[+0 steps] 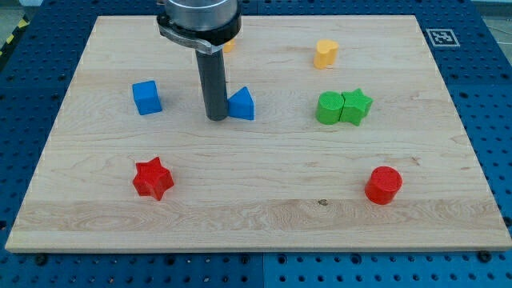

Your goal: Place the blue triangle to the center of the board

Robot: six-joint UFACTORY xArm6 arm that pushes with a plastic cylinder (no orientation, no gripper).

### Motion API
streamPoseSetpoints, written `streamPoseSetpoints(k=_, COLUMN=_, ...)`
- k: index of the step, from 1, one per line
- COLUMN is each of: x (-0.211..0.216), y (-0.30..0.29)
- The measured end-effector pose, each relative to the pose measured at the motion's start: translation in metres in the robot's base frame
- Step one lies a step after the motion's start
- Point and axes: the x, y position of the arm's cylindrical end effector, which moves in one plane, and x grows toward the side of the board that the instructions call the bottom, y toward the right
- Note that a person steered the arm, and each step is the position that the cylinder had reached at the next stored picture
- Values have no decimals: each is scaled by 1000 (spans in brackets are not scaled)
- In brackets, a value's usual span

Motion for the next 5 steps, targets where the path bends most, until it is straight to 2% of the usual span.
streamPoseSetpoints(k=5, x=-27, y=-10)
